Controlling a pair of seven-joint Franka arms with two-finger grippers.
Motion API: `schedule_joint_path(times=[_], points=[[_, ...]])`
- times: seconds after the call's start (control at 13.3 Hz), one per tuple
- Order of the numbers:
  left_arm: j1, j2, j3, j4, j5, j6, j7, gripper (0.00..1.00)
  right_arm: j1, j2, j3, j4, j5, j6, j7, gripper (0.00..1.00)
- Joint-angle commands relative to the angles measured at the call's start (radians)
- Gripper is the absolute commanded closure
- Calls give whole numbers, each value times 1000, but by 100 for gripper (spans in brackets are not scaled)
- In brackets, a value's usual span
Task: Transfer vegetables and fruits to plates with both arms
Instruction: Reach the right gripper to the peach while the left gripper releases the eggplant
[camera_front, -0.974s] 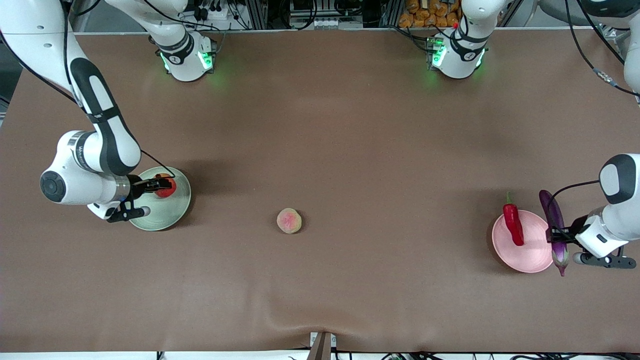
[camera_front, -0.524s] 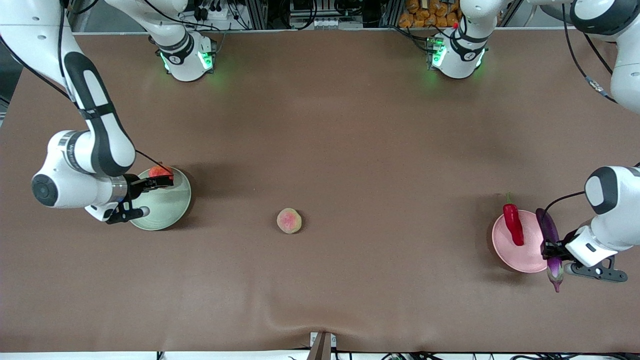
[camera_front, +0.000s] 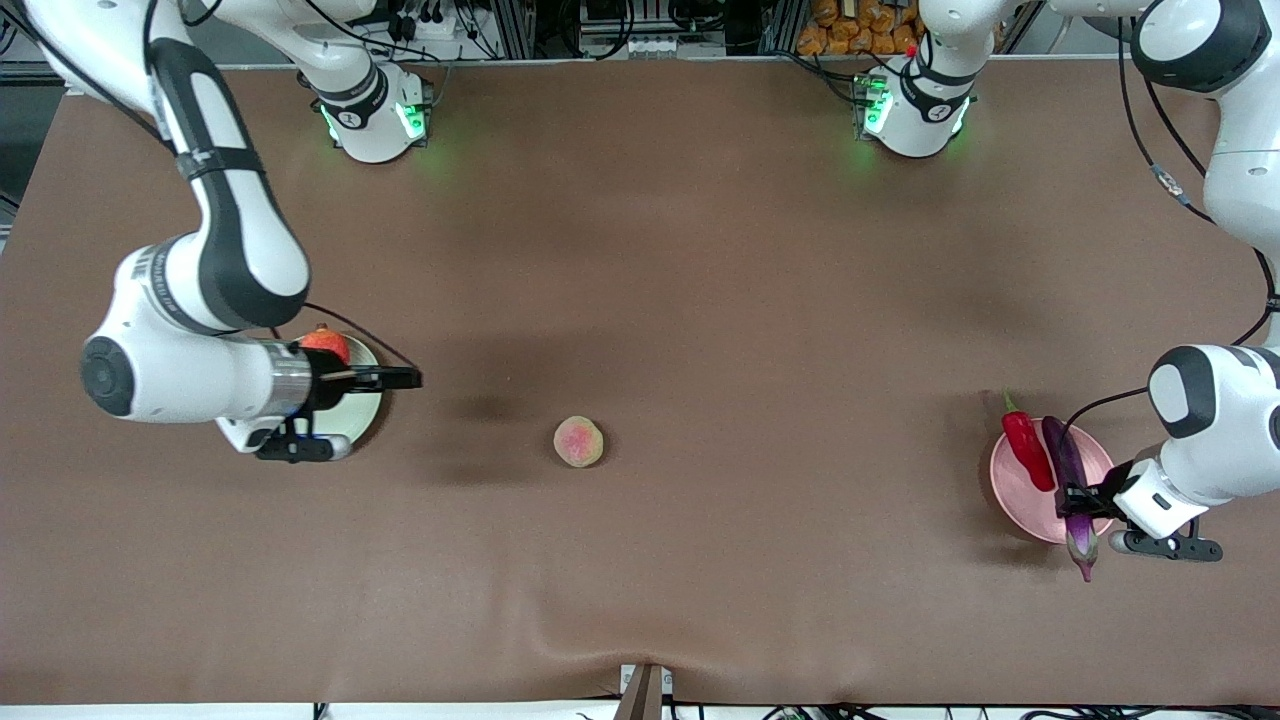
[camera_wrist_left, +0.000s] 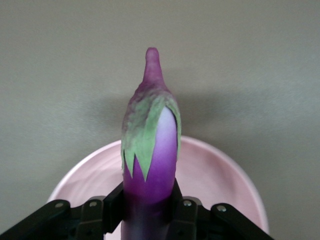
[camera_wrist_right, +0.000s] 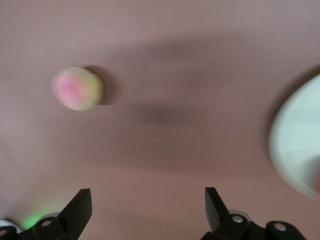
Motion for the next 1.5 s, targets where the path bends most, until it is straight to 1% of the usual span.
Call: schedule_joint_path(times=[0.0,0.07,0.15,0.22,0.3,0.37,0.52,0.6,0.75,0.9,1.05,1.12,1.27,1.42], points=[[-7,5,21,7,-41,2,17,100,70,112,-9,137,97,25,125,0],[-13,5,23,7,-35,2,17,100,107,146,-8,162,102,79,187,0],[-14,5,21,7,-34,2,16,97,156,175,-8,182,100,138,236,0],[-16,5,23,7,-34,2,17,73,205,195,-9,188,99,201,271,0],[-15,5,23,7,-32,2,19,38,233,212,-9,188,97,261,282,0],[-14,5,23,7,-34,2,19,0,259,232,-9,188,96,313,282,0],[-14,-2,23,10,-41,2,8,0,344,275,-18,179,70,431,285,0],[-14,-11,21,11,-43,-7,7,0,374,296,-35,176,39,479,288,0],[-14,-34,14,16,-43,-41,3,0,394,304,-52,177,-47,484,292,0],[-16,-70,3,17,-44,-107,2,0,397,304,-52,179,-172,480,292,0],[-10,-109,-43,17,-44,-173,-3,0,400,304,-52,185,-257,479,292,0],[-13,-135,-46,17,-44,-216,-10,0,403,304,-52,187,-292,481,292,0],[-8,-200,-84,16,-47,-294,-53,0,414,322,-52,188,-315,493,293,0],[-4,-281,-105,13,-76,-397,-84,0,432,344,-52,187,-325,547,293,0]])
